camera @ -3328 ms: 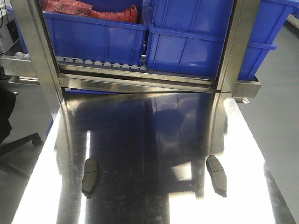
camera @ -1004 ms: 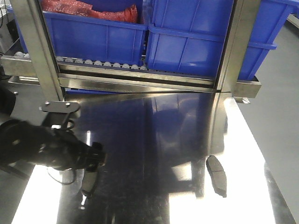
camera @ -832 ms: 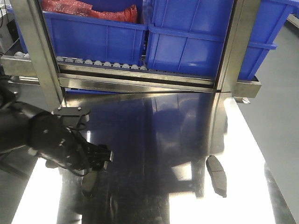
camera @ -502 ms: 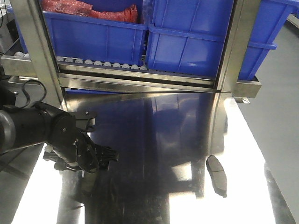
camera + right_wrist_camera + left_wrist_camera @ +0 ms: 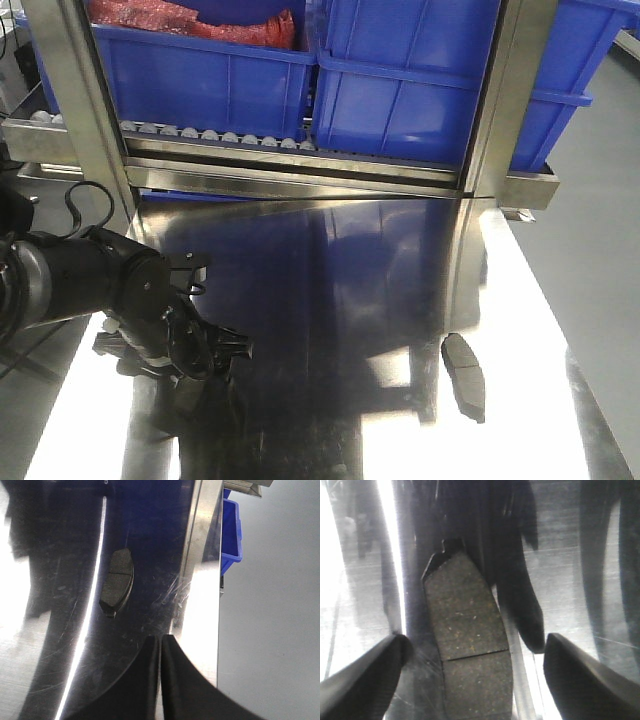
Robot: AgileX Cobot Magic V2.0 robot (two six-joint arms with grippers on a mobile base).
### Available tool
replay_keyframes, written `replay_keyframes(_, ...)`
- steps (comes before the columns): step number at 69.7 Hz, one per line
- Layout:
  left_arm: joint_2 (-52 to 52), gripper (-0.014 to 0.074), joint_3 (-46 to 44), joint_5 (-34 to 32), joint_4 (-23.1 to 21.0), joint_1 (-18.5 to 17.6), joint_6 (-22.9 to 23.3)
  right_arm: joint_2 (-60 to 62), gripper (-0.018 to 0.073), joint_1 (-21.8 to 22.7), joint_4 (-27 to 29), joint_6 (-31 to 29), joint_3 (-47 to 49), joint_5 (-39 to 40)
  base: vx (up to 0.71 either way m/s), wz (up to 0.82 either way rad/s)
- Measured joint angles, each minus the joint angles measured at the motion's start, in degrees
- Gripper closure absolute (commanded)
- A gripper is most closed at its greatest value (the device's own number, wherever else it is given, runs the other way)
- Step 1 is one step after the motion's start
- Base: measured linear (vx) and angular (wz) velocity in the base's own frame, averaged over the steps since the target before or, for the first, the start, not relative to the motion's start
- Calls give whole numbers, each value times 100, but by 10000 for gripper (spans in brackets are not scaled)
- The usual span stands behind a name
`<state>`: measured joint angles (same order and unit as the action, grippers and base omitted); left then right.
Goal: Move and align brake pads A on conveyor
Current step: 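Lower the left gripper over the grey pad nearest it, then close the left gripper on the pad and lift it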
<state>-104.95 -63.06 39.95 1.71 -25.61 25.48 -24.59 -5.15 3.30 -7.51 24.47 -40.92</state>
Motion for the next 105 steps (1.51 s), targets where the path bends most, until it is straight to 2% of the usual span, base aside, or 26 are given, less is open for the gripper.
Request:
replay_keyframes(21,0,371,0,23,-8,0,0,0,563,0,0,-5,0,0,0,0)
replay_keyframes(28,0,426,-7,61,-2,0,0,0,563,0,0,-5,0,0,0,0)
replay_keyframes(53,0,435,-14,79,96,-5,-162,0,563,0,0,-5,0,0,0,0)
replay_keyframes(73,314,433,-2,-98,298,-185,-227,0,563,0,0,-5,0,0,0,0)
replay_keyframes(89,877,433,55,-123,432,-191,-241,0,563,0,0,-5,0,0,0,0)
replay_keyframes(105,2146,433,969,-394,539,-191,-241,0,563,0,0,-5,0,0,0,0)
